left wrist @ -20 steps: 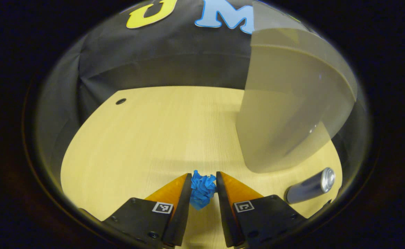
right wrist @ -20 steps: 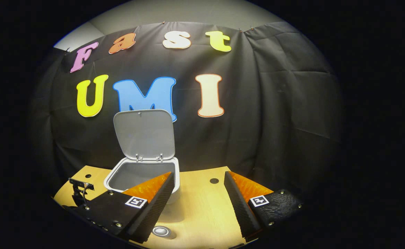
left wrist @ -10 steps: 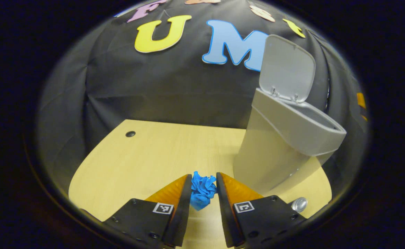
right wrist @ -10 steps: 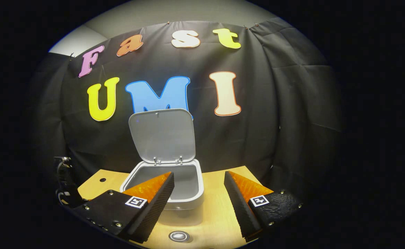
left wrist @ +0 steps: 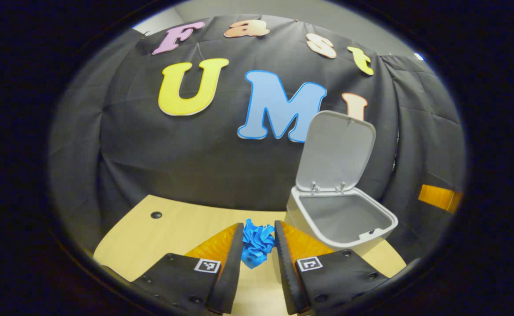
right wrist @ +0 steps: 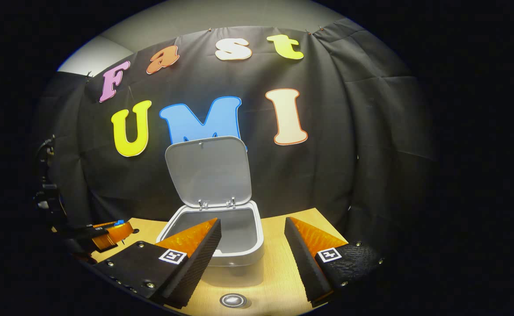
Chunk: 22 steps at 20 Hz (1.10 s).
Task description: Press the lid of the desktop garbage bin to open it, pick up the crumpled paper on the desktop and throw it into the bin, then pick up the pop can on the desktop and drop it into the bin, and finally close the garbage bin lid.
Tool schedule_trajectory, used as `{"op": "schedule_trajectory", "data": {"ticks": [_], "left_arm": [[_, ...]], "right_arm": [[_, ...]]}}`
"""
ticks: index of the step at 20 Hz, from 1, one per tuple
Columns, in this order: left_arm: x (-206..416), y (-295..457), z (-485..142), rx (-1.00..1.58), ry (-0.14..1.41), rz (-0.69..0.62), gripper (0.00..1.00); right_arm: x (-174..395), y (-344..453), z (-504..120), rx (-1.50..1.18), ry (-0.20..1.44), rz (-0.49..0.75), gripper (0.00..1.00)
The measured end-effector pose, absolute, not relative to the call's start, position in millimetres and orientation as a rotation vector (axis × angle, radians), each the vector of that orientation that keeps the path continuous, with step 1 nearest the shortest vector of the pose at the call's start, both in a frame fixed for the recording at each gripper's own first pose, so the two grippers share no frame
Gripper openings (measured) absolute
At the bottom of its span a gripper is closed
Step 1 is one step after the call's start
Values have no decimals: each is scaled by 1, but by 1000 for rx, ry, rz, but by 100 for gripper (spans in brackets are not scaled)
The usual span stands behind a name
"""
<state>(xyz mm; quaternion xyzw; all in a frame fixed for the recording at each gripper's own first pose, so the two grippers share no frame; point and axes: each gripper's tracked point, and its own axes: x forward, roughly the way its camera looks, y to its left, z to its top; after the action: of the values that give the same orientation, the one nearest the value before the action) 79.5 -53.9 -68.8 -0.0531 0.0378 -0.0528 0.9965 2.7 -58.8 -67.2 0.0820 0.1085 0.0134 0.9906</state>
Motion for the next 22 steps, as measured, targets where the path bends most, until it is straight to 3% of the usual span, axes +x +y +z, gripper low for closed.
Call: {"op": "schedule_trajectory", "data": {"ticks": [1,3,7,10,15,20,22], "left_arm": [[81,-62,-57,-102,53,-123,46],[81,-78,-36,-91,11,-162,51],[81,-121,-10,-23,-60,-254,46],[83,-155,-5,3,-76,-325,51],[94,-186,-7,30,-78,-375,46],[99,-196,-9,36,-83,-392,68],[101,-196,-8,40,-82,-386,67]], "right_arm": [[1,-62,-67,168,217,19,93],[-3,-69,-68,175,218,0,93],[-14,-89,-73,187,224,-51,93],[-25,-106,-75,198,227,-97,93],[-47,-138,-82,209,238,-181,93],[-64,-158,-88,232,252,-242,93],[-67,-160,-91,234,257,-249,93]]}}
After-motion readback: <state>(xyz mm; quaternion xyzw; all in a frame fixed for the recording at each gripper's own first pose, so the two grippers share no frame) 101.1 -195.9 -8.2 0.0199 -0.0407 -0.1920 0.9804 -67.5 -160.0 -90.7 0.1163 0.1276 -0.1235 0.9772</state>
